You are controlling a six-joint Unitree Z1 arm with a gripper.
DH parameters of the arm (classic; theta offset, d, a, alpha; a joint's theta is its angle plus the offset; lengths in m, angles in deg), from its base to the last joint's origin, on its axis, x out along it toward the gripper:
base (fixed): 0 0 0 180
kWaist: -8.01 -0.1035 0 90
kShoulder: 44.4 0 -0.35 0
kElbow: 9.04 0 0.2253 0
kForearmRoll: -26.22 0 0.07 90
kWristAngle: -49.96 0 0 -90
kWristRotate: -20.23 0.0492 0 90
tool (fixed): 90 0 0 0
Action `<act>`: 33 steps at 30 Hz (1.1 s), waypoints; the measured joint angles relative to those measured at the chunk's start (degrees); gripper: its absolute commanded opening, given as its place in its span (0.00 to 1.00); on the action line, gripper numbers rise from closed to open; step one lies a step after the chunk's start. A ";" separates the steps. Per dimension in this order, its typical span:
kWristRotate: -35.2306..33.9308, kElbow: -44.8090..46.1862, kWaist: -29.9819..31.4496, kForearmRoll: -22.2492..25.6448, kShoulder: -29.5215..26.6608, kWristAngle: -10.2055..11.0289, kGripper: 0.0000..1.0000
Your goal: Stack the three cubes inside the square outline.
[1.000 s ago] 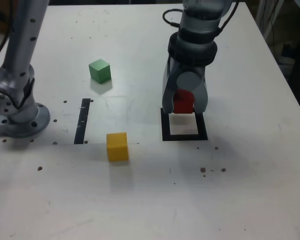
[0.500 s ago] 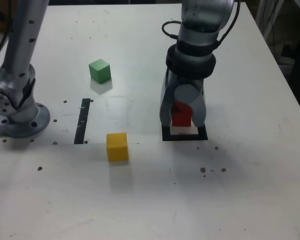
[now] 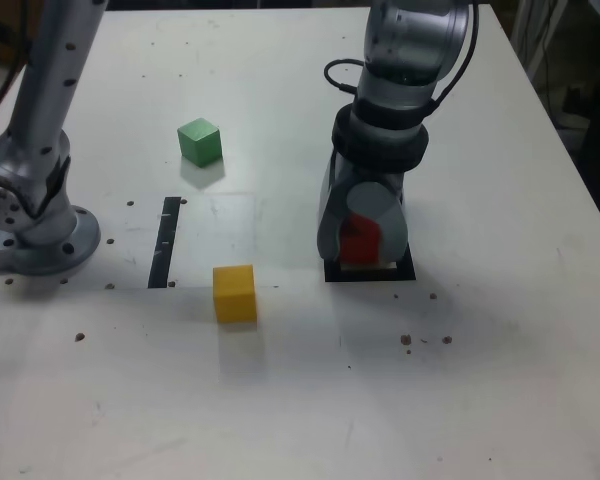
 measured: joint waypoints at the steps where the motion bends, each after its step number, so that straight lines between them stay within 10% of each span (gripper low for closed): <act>1: 0.04 0.12 -0.09 0.00 0.00 0.01 0.62; 8: -0.01 0.39 -0.14 -0.25 -0.04 0.00 0.99; 21: -2.53 6.63 0.76 4.00 -13.77 1.69 0.99; 33: -13.68 20.08 13.20 5.01 -24.15 -2.29 0.98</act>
